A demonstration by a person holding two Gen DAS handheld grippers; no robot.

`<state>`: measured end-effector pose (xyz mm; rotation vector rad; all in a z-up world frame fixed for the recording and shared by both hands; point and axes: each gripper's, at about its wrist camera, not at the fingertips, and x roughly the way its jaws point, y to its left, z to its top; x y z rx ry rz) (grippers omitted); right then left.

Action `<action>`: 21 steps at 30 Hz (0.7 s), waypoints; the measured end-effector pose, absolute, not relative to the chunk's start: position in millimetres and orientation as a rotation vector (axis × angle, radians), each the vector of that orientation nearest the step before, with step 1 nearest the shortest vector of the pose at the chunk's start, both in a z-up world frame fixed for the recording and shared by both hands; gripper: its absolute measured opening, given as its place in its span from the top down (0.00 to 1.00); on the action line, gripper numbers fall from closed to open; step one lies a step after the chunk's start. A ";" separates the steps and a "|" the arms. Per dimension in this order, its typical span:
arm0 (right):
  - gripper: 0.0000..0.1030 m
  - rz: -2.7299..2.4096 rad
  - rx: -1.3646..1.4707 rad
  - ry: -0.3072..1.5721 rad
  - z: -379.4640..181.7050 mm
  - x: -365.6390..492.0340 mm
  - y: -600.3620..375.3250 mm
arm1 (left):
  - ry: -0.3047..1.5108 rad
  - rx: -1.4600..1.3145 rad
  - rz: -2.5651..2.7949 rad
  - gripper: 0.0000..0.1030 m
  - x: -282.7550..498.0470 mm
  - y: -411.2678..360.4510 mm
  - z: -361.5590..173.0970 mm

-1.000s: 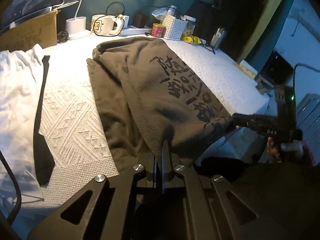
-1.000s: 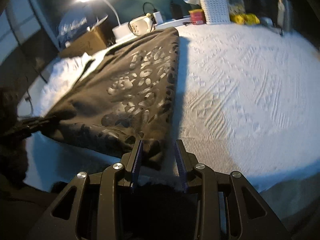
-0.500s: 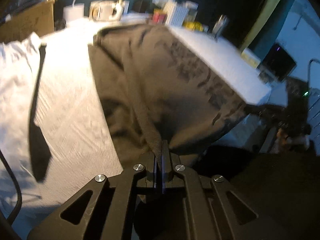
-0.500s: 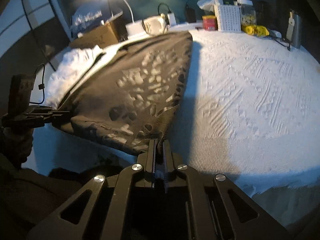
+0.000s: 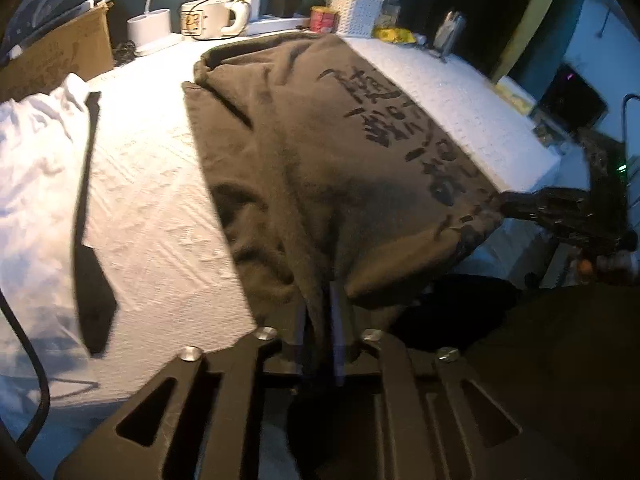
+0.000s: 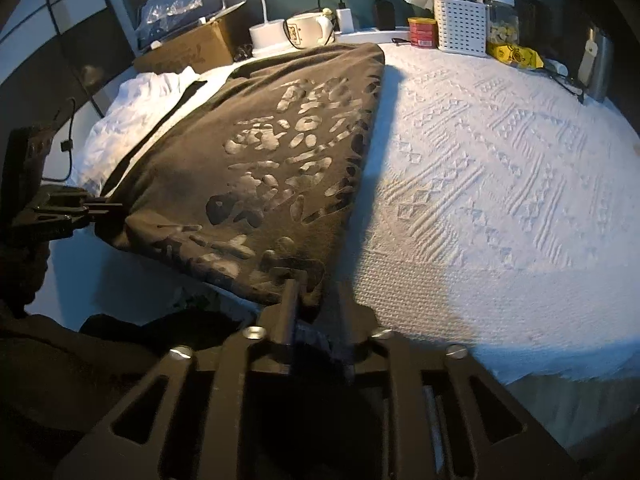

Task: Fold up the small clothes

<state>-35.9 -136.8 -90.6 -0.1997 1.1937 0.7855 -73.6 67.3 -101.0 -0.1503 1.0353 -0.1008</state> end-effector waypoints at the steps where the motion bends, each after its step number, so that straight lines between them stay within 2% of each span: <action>1: 0.66 0.786 -0.198 1.192 -88.1 -34.3 -136.8 | 1.033 -0.133 -0.078 0.74 -72.9 68.4 -98.6; 2: 0.59 0.788 -0.196 1.184 -84.5 -32.6 -136.9 | 1.025 -0.123 -0.064 0.73 -72.3 70.7 -94.9; 4: 0.54 0.791 -0.189 1.167 -78.5 -28.5 -137.4 | 1.010 -0.130 -0.047 0.73 -69.7 77.5 -86.6; 10: 0.54 0.799 -0.178 1.136 -71.3 -9.8 -131.7 | 0.970 -0.152 0.023 0.67 -51.7 93.1 -73.4; 21: 0.54 0.764 -0.149 1.131 -74.2 34.7 -127.5 | 0.933 -0.188 0.013 0.67 -3.1 95.6 -63.4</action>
